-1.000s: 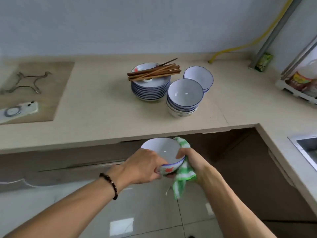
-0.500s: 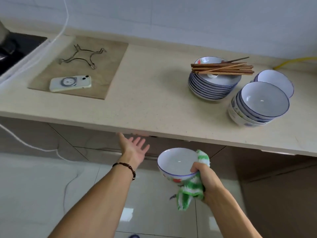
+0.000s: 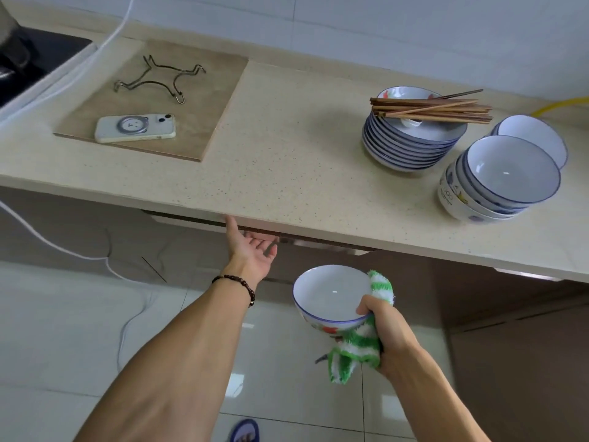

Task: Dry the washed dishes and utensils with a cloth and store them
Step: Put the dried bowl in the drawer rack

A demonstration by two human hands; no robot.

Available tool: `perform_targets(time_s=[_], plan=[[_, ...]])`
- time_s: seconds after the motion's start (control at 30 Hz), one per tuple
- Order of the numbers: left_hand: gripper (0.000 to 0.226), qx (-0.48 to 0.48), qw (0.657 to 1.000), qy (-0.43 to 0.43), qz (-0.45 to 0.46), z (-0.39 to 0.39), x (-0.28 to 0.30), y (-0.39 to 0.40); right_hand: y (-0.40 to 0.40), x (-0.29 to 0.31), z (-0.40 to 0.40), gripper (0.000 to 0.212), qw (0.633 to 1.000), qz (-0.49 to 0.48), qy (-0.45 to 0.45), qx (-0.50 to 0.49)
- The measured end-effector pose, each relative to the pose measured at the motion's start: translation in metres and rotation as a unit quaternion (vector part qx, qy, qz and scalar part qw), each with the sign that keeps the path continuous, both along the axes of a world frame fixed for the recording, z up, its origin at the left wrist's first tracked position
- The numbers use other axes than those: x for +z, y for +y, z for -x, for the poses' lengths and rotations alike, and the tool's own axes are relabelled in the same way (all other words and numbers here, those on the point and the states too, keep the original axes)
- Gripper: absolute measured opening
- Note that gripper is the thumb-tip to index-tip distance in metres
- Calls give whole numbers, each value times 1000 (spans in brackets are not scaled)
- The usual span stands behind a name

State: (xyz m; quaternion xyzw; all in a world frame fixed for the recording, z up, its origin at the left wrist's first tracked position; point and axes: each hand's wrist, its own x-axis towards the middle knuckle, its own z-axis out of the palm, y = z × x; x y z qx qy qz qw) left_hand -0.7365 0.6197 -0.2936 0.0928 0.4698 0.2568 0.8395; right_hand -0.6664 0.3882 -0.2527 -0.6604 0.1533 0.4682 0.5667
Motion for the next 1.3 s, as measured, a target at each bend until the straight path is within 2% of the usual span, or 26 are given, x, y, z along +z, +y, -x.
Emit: perform_targets(time_s=[0.13,0.23,0.27,0.3,0.33,0.4,0.43,0.5,0.53,0.57,0.67,0.77,0.87,0.9,1.0,1.03,1.07,1.1,1.17,1.2,1.23,1.3], plan=[[47,-36,996,71,-35,13,4,-14,-14,9,5,38,1000,-15,-7,9],[35,-60,984,151,-68,26,0,-30,-25,19,8,56,999,-29,-16,20],[34,-95,969,207,-95,31,-1,-38,-27,22,10,65,999,-27,-17,22],[38,-141,935,294,-137,39,1,-48,-31,27,12,70,999,-29,-18,23],[44,-180,878,397,-200,47,2,-59,-34,30,15,73,999,-33,-22,28],[66,-219,730,549,-343,72,7,-86,-39,38,19,67,998,-38,-34,39],[69,-241,648,585,-425,87,9,-99,-42,44,22,60,997,-43,-36,46],[53,-355,465,592,-555,113,9,-117,-48,53,28,51,996,-57,-35,67],[45,-405,417,576,-574,124,4,-121,-50,56,29,50,995,-55,-36,76],[42,-447,405,561,-567,134,1,-123,-50,58,31,47,994,-52,-40,87],[58,-511,443,511,-531,162,-2,-138,-49,62,39,29,990,-48,-61,115],[79,-559,455,479,-501,187,-5,-147,-39,59,52,29,990,-40,-62,124],[94,-586,486,438,-478,202,2,-146,-26,53,64,36,990,-33,-54,124],[98,-580,510,417,-480,204,7,-145,-21,52,68,37,990,-29,-56,126],[111,-476,634,355,-496,203,28,-131,-1,51,80,28,988,-12,-74,138],[114,-438,643,344,-526,201,36,-124,7,50,84,25,986,-8,-82,144],[114,-414,620,339,-573,199,43,-116,17,49,88,21,984,-5,-89,153],[108,-399,582,335,-624,198,47,-108,27,48,93,19,982,-2,-97,163],[79,-388,495,321,-708,198,51,-94,47,47,102,17,977,7,-109,184],[58,-402,463,312,-726,200,51,-87,59,45,106,19,975,14,-113,192],[38,-420,448,304,-728,203,51,-81,72,43,111,23,974,19,-115,195],[15,-449,464,291,-706,211,50,-70,94,38,121,29,975,17,-115,191]])
